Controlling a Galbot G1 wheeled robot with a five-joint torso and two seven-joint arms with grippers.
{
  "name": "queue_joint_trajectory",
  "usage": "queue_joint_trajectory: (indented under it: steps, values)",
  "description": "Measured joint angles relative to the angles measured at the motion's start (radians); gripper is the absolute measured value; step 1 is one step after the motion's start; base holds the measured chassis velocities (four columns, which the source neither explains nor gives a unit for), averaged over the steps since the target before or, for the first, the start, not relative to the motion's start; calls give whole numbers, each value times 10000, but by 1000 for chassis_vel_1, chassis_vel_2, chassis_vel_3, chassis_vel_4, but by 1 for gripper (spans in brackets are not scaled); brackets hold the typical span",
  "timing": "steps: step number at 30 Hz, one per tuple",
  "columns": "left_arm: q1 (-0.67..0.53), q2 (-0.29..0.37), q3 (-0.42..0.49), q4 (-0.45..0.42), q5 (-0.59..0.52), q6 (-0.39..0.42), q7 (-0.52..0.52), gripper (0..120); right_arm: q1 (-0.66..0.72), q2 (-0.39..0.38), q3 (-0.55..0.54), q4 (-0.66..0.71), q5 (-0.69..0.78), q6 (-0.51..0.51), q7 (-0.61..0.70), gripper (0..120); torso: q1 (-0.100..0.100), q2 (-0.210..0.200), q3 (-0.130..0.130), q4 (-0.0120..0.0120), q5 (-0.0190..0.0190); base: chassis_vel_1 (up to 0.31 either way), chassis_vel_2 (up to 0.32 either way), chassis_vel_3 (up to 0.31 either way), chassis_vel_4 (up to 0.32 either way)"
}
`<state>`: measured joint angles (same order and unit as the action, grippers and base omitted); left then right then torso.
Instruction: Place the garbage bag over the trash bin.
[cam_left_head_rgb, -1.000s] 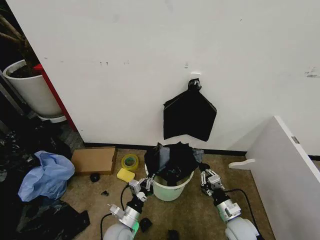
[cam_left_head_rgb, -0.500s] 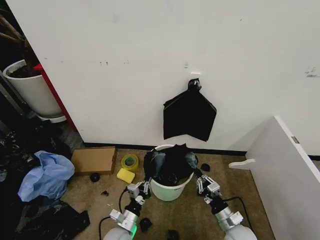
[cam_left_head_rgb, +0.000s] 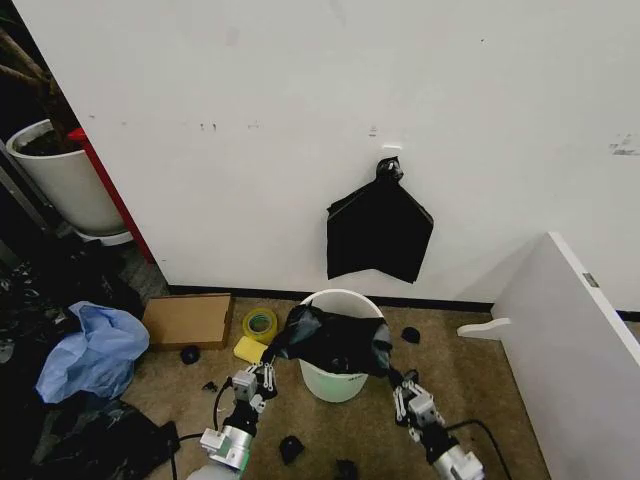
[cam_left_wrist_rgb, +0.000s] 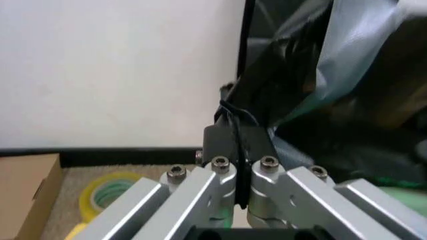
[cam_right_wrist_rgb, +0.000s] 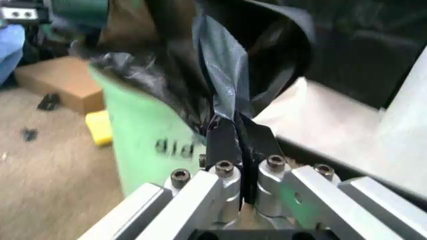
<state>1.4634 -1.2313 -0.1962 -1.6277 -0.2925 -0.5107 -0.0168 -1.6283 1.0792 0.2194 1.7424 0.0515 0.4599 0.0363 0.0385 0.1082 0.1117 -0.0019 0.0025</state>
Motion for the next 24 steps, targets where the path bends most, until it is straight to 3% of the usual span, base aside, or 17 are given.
queue_joint_trajectory:
  steps: [8, 24]
  values:
    - [-281, -167, 149, 307, 229, 508, -524, 0, -499, 22, -22, -240, 153, 67, -76, 0, 0, 0, 1, -1, 0, 0, 0, 0, 0]
    - [-865, -518, 220, 1239, 244, 1277, -925, 0, 1321, 678, 401, -2924, 393, 1343, -2394, 0, 1, 0, 1, 0, 1, 0, 0, 0, 0]
